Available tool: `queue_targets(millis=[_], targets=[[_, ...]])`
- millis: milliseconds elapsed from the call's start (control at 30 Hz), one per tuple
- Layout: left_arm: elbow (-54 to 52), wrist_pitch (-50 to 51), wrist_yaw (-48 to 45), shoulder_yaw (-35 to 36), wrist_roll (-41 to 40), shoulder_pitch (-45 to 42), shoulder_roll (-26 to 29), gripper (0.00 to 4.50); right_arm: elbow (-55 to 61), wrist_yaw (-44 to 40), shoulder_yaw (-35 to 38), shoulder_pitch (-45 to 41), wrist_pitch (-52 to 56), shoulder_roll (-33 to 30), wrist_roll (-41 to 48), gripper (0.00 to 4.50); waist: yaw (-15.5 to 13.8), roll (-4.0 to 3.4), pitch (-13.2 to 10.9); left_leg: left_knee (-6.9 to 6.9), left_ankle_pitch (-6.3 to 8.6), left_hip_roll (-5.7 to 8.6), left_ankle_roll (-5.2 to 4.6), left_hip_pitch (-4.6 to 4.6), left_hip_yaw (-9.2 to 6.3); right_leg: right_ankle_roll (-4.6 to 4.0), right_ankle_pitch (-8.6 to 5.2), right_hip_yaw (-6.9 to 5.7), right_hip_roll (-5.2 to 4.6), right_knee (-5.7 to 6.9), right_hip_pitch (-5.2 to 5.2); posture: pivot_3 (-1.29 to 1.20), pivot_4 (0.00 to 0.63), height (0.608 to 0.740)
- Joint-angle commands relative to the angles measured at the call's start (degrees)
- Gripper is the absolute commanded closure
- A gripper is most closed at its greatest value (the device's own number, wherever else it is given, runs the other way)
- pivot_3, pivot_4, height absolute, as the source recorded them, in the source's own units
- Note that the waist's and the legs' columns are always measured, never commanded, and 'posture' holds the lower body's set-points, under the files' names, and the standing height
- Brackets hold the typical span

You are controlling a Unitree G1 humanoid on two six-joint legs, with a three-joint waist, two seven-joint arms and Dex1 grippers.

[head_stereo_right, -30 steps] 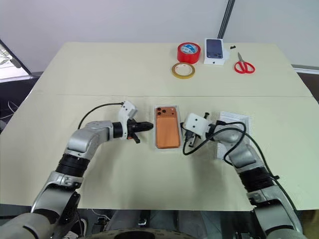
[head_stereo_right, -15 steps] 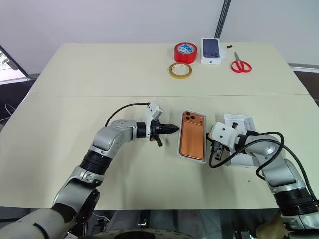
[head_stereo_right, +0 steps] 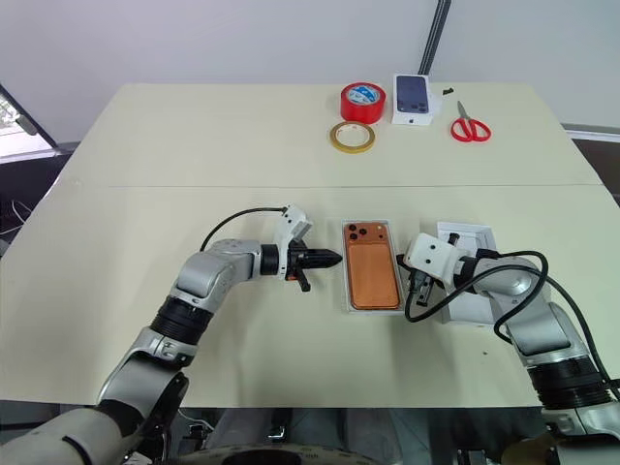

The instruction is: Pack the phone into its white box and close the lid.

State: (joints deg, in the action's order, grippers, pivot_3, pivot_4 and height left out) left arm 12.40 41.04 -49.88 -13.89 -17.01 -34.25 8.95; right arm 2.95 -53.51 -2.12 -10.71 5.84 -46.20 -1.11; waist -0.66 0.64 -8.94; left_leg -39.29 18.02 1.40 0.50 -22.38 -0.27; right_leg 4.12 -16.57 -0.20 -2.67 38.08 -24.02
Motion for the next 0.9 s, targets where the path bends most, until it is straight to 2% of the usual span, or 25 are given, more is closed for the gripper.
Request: queue_targets(millis=[33,300,600,733,767,800,833,900], targets=[[-1.81,-1.86,-0.24,1.55,-0.76,0.13,1.15,4.39,1.08,-1.13,1.03,-0.57,-1.01,-1.83,0.85,4.50,0.01,0.00,0.00,0.00,0.00,0.00,0.00,0.00,0.00,0.00,0.00,0.00,0.00,0.00,0.00,0.00,0.150,0.740],[-1.55,-3.11,0.91,4.03,-1.08,-0.14,2.34,4.39,1.11,-2.38,3.07,2.53,-1.63,-4.24,2.00,4.50,-0.05,0.00,0.00,0.00,0.00,0.00,0.01,0.00,0.00,0.00,0.00,0.00,0.00,0.00,0.00,0.00,0.150,0.740],[-3.67,-4.34,-1.65,8.29,-3.53,0.58,7.91,4.39,-0.74,-1.49,8.22,8.70,-4.26,-6.79,2.86,4.50,-0.01,-0.01,0.01,0.00,0.00,-0.01,0.01,0.01,0.00,0.00,0.00,0.00,0.00,0.01,0.02,0.00,0.150,0.740],[-4.13,-7.38,-4.13,9.43,-4.08,1.11,10.91,4.39,2.56,-2.04,11.10,6.39,1.21,-5.29,9.11,4.50,0.20,-0.01,0.00,-0.01,-0.01,-0.01,0.01,0.02,0.00,0.00,0.00,0.00,0.00,0.01,0.02,0.00,0.150,0.740],[-4.18,-7.00,-4.55,9.51,-4.43,1.16,11.44,4.16,3.33,-2.59,11.57,6.17,3.13,-5.11,11.00,4.50,0.17,-0.02,0.01,-0.01,-0.02,-0.02,0.04,0.02,0.00,0.00,0.00,0.00,0.00,0.01,0.02,0.00,0.150,0.740],[-4.16,-8.14,-5.74,9.51,-4.49,1.43,12.37,3.86,4.15,-3.08,12.35,5.93,6.03,-4.95,13.45,4.25,0.08,-0.01,0.01,-0.01,-0.03,-0.02,0.04,0.03,0.00,0.00,0.00,0.00,0.00,0.02,0.02,0.00,0.150,0.740],[-4.87,-7.79,-7.29,9.77,-5.40,1.92,13.51,3.57,4.71,-2.80,13.10,5.65,8.20,-4.83,14.88,3.94,0.04,-0.01,0.01,0.00,-0.02,-0.02,0.04,0.03,0.00,0.00,0.00,0.00,0.00,0.02,0.02,0.00,0.150,0.740],[-6.28,-9.16,-9.11,10.50,-6.20,3.11,15.21,2.61,6.16,-1.95,14.48,5.26,11.50,-4.53,17.07,3.12,0.08,-0.01,0.01,-0.01,-0.02,-0.03,0.04,0.03,0.01,0.00,0.00,0.00,0.00,0.01,0.03,0.00,0.150,0.740]])
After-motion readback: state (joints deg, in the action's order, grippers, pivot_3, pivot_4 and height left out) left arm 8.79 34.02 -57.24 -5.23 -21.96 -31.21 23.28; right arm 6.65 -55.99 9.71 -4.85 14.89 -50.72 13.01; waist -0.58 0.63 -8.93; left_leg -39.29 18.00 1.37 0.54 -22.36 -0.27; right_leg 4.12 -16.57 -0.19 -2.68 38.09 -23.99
